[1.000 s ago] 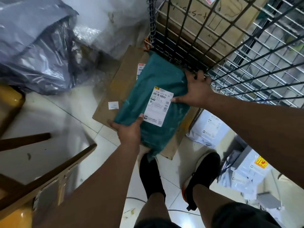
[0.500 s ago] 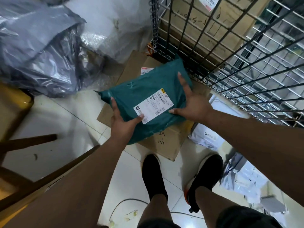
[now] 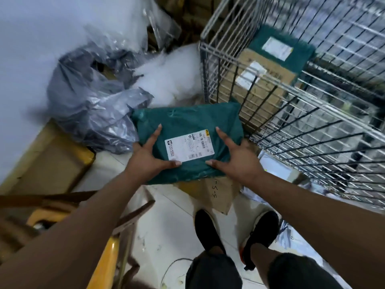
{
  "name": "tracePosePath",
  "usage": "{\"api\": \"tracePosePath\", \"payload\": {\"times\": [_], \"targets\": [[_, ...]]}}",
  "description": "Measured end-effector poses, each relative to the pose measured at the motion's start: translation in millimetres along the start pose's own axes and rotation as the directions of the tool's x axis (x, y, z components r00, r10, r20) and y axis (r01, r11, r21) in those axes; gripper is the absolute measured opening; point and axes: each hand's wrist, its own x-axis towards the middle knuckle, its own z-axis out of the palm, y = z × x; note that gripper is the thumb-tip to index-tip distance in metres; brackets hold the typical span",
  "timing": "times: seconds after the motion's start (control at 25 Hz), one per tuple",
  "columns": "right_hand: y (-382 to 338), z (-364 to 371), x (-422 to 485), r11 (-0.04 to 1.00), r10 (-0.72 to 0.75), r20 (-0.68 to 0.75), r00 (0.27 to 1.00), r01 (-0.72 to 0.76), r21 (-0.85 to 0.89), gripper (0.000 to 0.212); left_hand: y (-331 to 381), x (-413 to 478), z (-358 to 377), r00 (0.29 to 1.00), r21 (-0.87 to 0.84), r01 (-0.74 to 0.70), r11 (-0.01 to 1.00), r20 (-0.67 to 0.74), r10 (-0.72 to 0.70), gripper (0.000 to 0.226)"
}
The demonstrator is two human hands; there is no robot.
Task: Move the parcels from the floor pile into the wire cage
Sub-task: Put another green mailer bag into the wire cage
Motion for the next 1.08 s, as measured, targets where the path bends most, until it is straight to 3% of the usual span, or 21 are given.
{"api": "tracePosePath", "payload": {"times": [0.32, 0.56, 1.08], "targets": [[-120.8, -115.8, -114.0, 0.997, -0.03, -0.089, 0.996, 0.023, -0.079, 0.097, 77.5, -126.0, -137.1, 0.997, 0.051, -0.068, 0.996, -0.027, 0.069, 0.126], [-150.5, -197.7, -175.8, 0.998, -0.038, -0.196, 0.98, 0.029, -0.047, 0.097, 158.1, -179.0, -192.0, 0.969, 0.181, -0.235, 0.955, -0.031, 0.245, 0.117], [-92.0, -280.7, -247.2, 0.972, 0.226, -0.431, 0.874, -0.174, 0.155, 0.096, 307.7, -158.5, -149.8, 0.817, 0.233, -0.576, 0.783, 0.141, 0.559, 0.107]]}}
